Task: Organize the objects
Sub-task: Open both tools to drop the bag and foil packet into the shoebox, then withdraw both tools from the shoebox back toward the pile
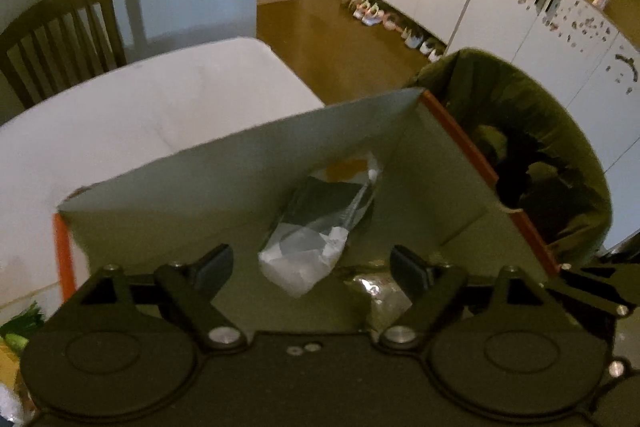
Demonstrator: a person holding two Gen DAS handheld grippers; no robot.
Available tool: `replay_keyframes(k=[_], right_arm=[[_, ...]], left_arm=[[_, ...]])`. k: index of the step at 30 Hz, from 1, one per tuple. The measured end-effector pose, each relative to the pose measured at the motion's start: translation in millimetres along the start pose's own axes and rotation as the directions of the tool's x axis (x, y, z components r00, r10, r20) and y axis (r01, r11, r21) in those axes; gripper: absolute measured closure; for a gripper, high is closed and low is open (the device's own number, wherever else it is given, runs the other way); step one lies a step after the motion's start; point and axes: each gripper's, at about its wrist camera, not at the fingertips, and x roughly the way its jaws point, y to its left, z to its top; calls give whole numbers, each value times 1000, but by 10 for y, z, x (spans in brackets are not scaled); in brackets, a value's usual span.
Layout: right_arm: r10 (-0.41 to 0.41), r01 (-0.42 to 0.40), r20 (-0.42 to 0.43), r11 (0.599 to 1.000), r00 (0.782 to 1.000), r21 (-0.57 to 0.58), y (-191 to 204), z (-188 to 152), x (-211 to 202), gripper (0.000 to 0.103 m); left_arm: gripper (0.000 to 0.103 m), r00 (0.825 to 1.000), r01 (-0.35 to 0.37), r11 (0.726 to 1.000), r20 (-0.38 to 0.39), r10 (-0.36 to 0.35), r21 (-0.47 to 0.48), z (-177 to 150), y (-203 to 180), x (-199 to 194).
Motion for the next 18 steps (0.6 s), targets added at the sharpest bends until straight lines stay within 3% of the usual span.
replay_keyframes(k=[18], right_arm=[[22, -25, 184, 1000, 983, 16, 207, -297, -679, 35]], left_arm=[[18, 980, 27, 998, 199, -15, -60, -572, 199, -1170]])
